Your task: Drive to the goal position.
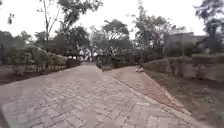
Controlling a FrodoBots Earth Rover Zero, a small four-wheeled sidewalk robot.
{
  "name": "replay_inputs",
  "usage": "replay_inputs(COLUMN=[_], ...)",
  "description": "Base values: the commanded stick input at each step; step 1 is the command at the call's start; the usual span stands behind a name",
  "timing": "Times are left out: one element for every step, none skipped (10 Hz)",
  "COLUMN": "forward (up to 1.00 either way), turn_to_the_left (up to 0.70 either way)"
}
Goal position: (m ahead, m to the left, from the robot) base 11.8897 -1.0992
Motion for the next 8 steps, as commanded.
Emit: replay_inputs(forward=[0.70,0.70,0.70,0.70,0.70,0.70,0.70,0.70], turn_to_the_left=[0.00,0.00,0.00,0.00,0.00,-0.02,-0.03,-0.02])
